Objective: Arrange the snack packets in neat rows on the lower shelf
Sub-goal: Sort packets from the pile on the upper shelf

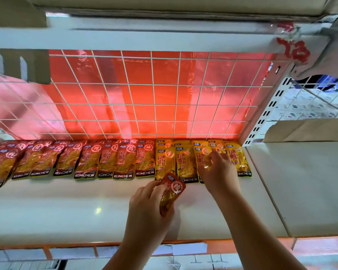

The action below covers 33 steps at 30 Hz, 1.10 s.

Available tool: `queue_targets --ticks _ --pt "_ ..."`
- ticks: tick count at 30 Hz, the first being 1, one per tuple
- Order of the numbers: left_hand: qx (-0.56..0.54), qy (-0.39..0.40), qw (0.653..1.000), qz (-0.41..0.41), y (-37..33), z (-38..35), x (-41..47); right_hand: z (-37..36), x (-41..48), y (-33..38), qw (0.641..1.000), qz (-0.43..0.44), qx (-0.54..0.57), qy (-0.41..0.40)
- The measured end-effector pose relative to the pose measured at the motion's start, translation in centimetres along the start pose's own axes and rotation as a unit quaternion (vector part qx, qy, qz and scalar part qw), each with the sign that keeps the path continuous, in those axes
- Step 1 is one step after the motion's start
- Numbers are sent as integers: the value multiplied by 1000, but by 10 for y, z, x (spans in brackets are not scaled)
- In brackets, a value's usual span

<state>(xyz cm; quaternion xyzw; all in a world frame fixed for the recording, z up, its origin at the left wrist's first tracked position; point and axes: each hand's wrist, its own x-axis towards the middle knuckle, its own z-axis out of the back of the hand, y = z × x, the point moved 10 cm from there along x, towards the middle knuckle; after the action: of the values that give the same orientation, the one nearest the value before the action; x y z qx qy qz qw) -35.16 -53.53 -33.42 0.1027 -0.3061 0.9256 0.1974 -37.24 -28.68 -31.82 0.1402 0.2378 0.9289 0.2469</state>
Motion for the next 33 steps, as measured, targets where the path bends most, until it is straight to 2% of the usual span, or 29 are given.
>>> queue_targets --ticks 5,11,13,16,20,24,29,33 --pt "-22 -18 999 39 5 5 -1 2 -11 26 998 65 12 -5" --pt "-38 -56 991 118 23 24 3 -23 -32 70 987 140 62 52" --pt "-27 -84 987 131 32 38 7 -31 -42 92 976 196 70 61" --pt "-11 -123 983 137 49 66 13 -45 -54 120 966 225 77 100" --pt "30 -150 973 170 99 100 17 -68 -66 153 955 250 81 141" --pt "67 -174 958 216 163 139 17 -89 -72 196 945 285 81 135" --pt "101 -144 955 240 239 181 23 -124 -88 248 947 279 71 139" --pt "122 -153 951 238 280 209 29 -148 -100 285 946 280 71 148"
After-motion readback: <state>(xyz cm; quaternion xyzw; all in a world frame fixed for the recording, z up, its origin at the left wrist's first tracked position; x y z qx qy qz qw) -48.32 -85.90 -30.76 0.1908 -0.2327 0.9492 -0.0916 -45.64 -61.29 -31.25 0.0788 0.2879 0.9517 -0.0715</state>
